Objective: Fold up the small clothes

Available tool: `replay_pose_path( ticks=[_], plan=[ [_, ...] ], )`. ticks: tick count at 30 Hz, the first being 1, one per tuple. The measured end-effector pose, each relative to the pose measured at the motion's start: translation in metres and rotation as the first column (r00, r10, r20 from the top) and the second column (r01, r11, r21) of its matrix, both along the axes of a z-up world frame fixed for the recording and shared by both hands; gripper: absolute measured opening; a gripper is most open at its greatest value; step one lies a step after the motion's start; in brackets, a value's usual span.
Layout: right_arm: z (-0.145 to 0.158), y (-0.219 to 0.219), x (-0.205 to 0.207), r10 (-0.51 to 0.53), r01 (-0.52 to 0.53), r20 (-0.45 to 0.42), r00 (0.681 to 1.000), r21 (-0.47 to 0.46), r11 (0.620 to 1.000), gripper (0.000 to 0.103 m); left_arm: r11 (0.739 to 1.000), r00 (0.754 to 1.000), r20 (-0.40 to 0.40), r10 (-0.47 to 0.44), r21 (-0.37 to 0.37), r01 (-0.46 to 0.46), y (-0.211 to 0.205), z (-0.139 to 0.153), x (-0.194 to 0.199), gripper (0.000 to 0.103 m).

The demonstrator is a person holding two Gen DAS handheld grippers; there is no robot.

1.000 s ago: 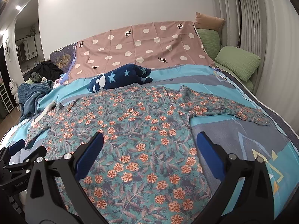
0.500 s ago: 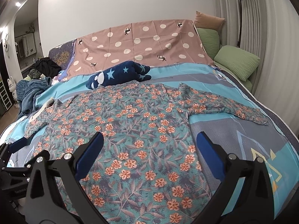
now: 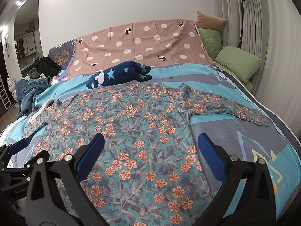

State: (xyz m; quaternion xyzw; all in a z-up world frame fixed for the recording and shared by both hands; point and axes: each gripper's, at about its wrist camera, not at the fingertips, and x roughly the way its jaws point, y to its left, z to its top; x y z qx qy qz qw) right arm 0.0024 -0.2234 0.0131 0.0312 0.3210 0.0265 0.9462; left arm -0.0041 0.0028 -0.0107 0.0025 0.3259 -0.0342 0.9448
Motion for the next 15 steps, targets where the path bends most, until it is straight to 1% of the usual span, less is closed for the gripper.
replay_pose_path(
  ticks=[4, 8, 15],
  plan=[
    [0.0000, -0.0002, -0.0011, 0.000, 0.000, 0.001, 1.000, -0.004, 1.000, 0.099, 1.000, 1.000, 0.015, 0.000, -0.006, 0.001, 0.0002, 0.0010, -0.0018, 0.096],
    [-0.0007, 0.0000, -0.0009, -0.003, 0.003, -0.001, 1.000, -0.001, 1.000, 0.094, 1.000, 1.000, 0.018, -0.001, -0.025, 0.001, 0.0025, 0.0004, -0.0023, 0.096],
    [-0.0024, -0.0019, -0.0020, 0.012, -0.012, -0.013, 1.000, 0.003, 1.000, 0.087, 1.000, 1.000, 0.017, 0.001, -0.013, -0.001, 0.0017, -0.0017, -0.0029, 0.096]
  ],
)
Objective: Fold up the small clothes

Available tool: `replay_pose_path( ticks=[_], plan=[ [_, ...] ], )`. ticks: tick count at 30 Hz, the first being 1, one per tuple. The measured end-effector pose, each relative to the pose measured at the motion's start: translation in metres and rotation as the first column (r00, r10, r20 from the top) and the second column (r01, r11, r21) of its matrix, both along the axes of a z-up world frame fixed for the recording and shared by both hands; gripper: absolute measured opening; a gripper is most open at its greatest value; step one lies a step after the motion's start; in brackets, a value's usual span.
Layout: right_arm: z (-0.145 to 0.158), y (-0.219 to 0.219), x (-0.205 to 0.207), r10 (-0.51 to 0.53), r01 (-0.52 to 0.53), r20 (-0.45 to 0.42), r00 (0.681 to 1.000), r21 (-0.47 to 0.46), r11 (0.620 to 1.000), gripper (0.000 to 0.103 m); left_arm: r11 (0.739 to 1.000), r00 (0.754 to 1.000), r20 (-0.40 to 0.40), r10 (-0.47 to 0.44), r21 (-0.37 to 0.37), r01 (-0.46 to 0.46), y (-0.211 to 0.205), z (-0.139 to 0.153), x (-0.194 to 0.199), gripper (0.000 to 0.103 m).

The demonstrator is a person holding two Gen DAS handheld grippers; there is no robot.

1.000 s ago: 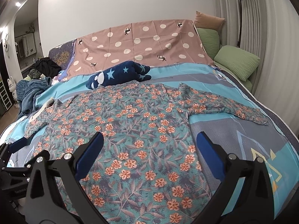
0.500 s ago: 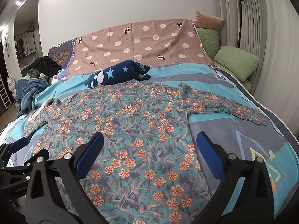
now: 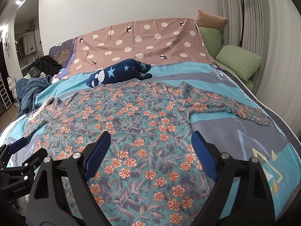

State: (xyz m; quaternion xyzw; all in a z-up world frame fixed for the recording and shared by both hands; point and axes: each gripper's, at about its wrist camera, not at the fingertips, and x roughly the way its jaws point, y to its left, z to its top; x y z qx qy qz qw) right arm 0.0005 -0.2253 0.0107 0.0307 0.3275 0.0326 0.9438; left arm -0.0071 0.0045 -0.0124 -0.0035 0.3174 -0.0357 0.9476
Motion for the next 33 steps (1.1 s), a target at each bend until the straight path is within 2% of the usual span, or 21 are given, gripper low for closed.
replay_pose_path(
  ticks=[4, 6, 9, 10, 25, 29, 33],
  plan=[
    [0.001, 0.003, 0.000, 0.032, -0.032, -0.002, 0.999, 0.020, 0.999, 0.075, 1.000, 1.000, 0.005, -0.004, -0.009, 0.004, 0.001, 0.000, -0.001, 0.096],
    [-0.001, 0.002, 0.003, 0.072, -0.071, -0.019, 0.997, 0.053, 0.996, 0.056, 0.999, 1.000, 0.005, -0.015, -0.035, 0.016, 0.003, -0.001, -0.001, 0.096],
    [-0.006, 0.000, 0.007, 0.065, -0.061, -0.055, 0.996, 0.075, 0.995, 0.048, 0.999, 1.000, 0.001, -0.023, -0.037, 0.023, 0.004, -0.002, 0.000, 0.093],
    [-0.007, 0.000, 0.007, 0.059, -0.055, -0.058, 0.997, 0.071, 0.996, 0.048, 0.999, 1.000, 0.001, -0.028, -0.030, 0.028, 0.003, -0.003, -0.001, 0.091],
    [-0.006, 0.004, 0.006, 0.063, -0.062, -0.051, 0.997, 0.033, 0.998, 0.047, 1.000, 1.000, -0.010, -0.015, -0.012, 0.015, 0.004, -0.006, 0.001, 0.090],
    [-0.008, 0.007, 0.008, 0.070, -0.069, -0.060, 0.996, 0.019, 0.997, 0.052, 1.000, 1.000, -0.020, -0.017, -0.013, 0.017, 0.007, -0.007, 0.002, 0.089],
    [-0.007, 0.011, 0.010, 0.083, -0.082, -0.061, 0.995, 0.014, 0.997, 0.051, 1.000, 1.000, -0.020, -0.014, -0.018, 0.013, 0.008, -0.008, 0.002, 0.086]
  ],
)
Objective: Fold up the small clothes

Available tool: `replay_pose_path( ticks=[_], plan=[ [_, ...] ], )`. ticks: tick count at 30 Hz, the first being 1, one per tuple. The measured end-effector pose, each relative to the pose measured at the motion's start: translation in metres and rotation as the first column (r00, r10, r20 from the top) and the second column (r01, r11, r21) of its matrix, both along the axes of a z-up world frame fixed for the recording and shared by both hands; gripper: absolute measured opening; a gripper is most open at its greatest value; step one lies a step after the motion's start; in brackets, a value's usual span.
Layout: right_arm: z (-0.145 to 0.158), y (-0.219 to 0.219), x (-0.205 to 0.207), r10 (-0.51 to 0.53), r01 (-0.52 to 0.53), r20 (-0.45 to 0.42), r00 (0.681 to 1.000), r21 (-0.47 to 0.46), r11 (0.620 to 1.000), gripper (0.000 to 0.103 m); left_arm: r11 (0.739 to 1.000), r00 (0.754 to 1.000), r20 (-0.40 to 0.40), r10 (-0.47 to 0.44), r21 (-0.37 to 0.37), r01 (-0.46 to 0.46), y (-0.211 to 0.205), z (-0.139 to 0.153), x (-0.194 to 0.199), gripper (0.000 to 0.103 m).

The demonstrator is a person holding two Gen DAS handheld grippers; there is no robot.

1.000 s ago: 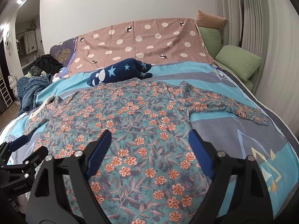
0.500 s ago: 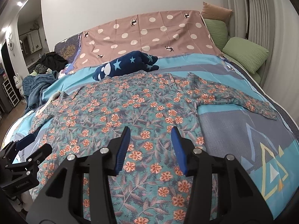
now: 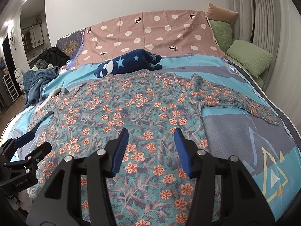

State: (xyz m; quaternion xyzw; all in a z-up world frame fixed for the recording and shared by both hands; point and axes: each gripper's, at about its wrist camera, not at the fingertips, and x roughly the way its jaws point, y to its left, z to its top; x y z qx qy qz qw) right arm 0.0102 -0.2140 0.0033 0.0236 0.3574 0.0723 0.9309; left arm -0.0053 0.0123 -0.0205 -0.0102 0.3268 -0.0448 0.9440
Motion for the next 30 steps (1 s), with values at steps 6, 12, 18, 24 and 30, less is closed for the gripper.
replay_pose_path(
  ticks=[6, 12, 18, 24, 30],
  plan=[
    [0.002, 0.004, 0.000, 0.003, -0.003, 0.005, 1.000, -0.004, 1.000, 0.051, 1.000, 1.000, 0.005, 0.010, -0.023, -0.010, 0.006, 0.000, 0.001, 0.085],
    [0.004, 0.008, 0.002, -0.001, 0.001, 0.003, 1.000, -0.001, 1.000, 0.058, 0.994, 0.999, -0.002, 0.041, -0.106, -0.041, 0.024, -0.001, 0.004, 0.085],
    [0.004, 0.005, 0.009, 0.009, -0.009, -0.006, 1.000, 0.016, 1.000, 0.065, 0.968, 0.992, -0.029, 0.122, -0.219, -0.125, 0.066, -0.007, 0.011, 0.085],
    [0.006, 0.007, 0.020, 0.020, -0.019, -0.019, 1.000, 0.018, 1.000, 0.069, 0.920, 0.973, -0.035, 0.228, -0.319, -0.227, 0.126, -0.014, 0.011, 0.085],
    [0.002, 0.011, 0.027, 0.024, -0.023, -0.037, 0.999, 0.007, 1.000, 0.071, 0.735, 0.886, -0.164, 0.434, -0.504, -0.454, 0.239, -0.043, 0.013, 0.084]
  ],
)
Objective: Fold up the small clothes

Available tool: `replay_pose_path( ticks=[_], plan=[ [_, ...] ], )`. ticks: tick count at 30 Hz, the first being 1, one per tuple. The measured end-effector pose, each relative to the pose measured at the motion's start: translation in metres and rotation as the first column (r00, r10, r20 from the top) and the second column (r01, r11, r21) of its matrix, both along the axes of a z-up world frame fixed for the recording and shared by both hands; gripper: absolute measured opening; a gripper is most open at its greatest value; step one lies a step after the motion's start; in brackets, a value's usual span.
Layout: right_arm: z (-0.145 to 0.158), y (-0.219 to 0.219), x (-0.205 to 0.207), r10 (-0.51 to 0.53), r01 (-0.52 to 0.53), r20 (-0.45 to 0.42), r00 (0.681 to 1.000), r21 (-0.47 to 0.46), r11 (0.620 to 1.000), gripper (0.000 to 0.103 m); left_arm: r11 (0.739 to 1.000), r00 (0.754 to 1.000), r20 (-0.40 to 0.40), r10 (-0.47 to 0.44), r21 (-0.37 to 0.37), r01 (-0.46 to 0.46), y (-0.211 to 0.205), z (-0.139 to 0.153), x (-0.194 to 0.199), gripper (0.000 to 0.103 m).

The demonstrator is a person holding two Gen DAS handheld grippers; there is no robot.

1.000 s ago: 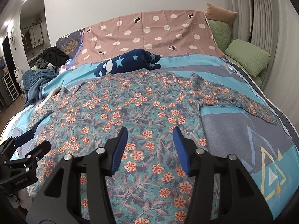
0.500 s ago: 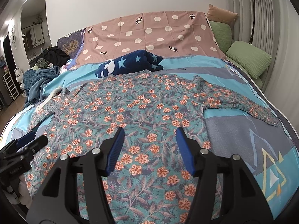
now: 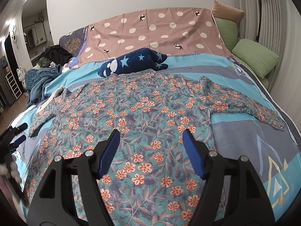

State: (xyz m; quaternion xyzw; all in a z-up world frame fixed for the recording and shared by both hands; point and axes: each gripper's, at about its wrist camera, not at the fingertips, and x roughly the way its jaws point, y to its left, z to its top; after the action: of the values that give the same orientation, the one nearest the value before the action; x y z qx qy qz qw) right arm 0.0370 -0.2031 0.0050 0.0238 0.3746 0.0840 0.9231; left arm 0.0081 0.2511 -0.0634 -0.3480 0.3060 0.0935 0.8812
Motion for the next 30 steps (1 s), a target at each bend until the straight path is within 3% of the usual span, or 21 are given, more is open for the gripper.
replay_pose_path(
  ticks=[3, 5, 7, 11, 17, 19, 20, 22, 27, 30],
  plan=[
    [-0.003, 0.000, 0.004, -0.006, 0.006, -0.012, 1.000, -0.005, 1.000, 0.071, 0.978, 0.991, -0.011, 0.133, -0.164, -0.133, 0.061, -0.025, 0.001, 0.084],
    [-0.004, 0.001, 0.006, -0.012, 0.012, -0.017, 1.000, -0.011, 1.000, 0.071, 0.930, 0.973, -0.029, 0.227, -0.290, -0.226, 0.103, -0.051, 0.001, 0.083],
    [-0.005, 0.002, 0.008, -0.018, 0.017, -0.020, 1.000, -0.019, 1.000, 0.071, 0.886, 0.954, -0.039, 0.296, -0.362, -0.290, 0.134, -0.070, 0.002, 0.077],
    [-0.009, 0.003, 0.016, -0.040, 0.038, -0.034, 0.999, -0.040, 0.998, 0.072, 0.808, 0.916, -0.049, 0.398, -0.454, -0.375, 0.181, -0.105, 0.009, 0.059],
    [-0.012, 0.012, 0.024, -0.043, 0.040, -0.042, 0.998, -0.062, 0.997, 0.072, 0.695, 0.838, -0.116, 0.533, -0.506, -0.512, 0.223, -0.143, 0.015, 0.058],
    [-0.013, 0.015, 0.026, -0.040, 0.036, -0.044, 0.998, -0.069, 0.997, 0.072, 0.671, 0.824, -0.106, 0.556, -0.528, -0.521, 0.232, -0.149, 0.014, 0.043],
    [-0.013, 0.017, 0.027, -0.038, 0.034, -0.045, 0.998, -0.071, 0.997, 0.072, 0.667, 0.824, -0.088, 0.560, -0.542, -0.511, 0.236, -0.152, 0.013, 0.036],
    [-0.015, 0.020, 0.030, -0.032, 0.029, -0.049, 0.998, -0.071, 0.997, 0.072, 0.674, 0.831, -0.059, 0.553, -0.555, -0.488, 0.241, -0.151, 0.014, 0.008],
    [-0.015, 0.025, 0.032, -0.014, 0.011, -0.047, 0.999, -0.064, 0.998, 0.072, 0.757, 0.848, 0.055, 0.527, -0.483, -0.440, 0.240, -0.108, 0.014, 0.002],
    [-0.015, 0.025, 0.032, -0.013, 0.010, -0.039, 0.999, -0.063, 0.998, 0.072, 0.839, 0.873, 0.164, 0.459, -0.404, -0.365, 0.219, -0.055, 0.024, 0.002]
  ],
)
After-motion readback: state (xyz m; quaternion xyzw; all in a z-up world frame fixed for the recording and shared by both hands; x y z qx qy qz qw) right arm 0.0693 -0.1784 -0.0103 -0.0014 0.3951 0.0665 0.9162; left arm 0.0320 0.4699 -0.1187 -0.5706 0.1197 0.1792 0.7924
